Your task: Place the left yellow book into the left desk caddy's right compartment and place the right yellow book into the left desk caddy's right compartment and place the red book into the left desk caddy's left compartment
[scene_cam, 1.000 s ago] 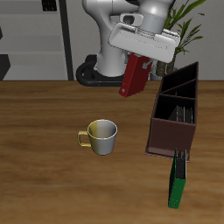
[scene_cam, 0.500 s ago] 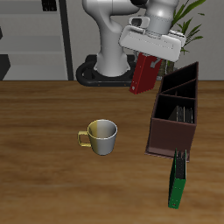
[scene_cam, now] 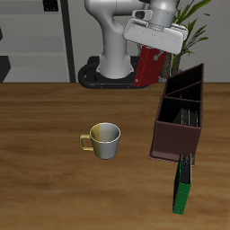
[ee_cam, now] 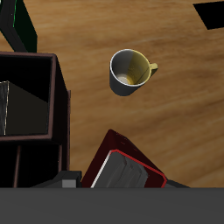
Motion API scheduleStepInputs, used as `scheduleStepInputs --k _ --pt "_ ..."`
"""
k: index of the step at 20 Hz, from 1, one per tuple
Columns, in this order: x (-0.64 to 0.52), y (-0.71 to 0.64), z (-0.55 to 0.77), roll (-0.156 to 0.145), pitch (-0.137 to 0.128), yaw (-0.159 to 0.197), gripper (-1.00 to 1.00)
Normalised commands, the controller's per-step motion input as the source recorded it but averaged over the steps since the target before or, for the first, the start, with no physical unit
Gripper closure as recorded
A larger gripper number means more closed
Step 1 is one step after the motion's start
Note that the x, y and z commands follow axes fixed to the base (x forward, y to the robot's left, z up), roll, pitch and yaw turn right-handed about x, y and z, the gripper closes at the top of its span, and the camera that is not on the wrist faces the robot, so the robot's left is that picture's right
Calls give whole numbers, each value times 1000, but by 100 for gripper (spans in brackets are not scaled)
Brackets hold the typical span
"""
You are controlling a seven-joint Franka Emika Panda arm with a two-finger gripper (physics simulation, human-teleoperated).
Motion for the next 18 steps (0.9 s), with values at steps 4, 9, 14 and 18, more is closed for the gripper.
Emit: scheduleStepInputs --k 4,9,14,18 --pt "-366 -24 -53 17 1 -23 100" --pt "-555 264 -91 73 -27 55 100" --pt "-426 232 57 39 -59 83 100" --pt "-163 203 52 48 19 44 100"
